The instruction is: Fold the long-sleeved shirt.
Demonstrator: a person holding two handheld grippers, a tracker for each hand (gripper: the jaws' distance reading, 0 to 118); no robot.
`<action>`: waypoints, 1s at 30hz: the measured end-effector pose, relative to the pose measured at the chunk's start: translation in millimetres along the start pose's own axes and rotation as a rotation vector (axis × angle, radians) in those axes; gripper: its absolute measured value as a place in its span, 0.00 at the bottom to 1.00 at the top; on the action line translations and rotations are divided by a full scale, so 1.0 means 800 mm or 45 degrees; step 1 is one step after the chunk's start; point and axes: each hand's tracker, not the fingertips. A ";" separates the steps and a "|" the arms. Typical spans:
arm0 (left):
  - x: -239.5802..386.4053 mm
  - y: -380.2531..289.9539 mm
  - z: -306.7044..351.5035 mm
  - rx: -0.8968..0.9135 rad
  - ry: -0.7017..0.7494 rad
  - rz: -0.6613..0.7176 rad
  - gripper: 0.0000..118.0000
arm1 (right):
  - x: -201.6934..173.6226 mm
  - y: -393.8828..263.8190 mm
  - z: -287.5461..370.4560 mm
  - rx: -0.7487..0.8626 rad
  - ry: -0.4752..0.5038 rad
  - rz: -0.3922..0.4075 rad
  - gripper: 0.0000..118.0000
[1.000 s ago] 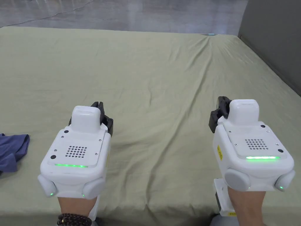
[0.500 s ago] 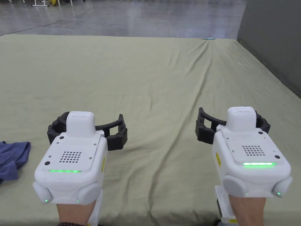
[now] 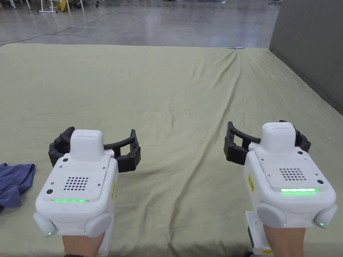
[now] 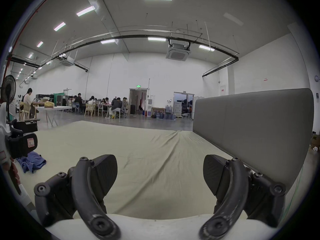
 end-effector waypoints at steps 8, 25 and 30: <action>-0.001 -0.001 -0.002 -0.026 -0.011 0.022 0.99 | -0.002 0.003 -0.004 0.010 -0.011 0.003 0.87; -0.001 0.002 -0.001 -0.047 -0.016 -0.009 0.99 | -0.001 0.002 -0.006 -0.008 -0.017 -0.008 0.87; 0.006 0.001 -0.002 -0.053 0.000 -0.042 0.99 | -0.002 -0.004 -0.006 -0.008 -0.029 -0.006 0.87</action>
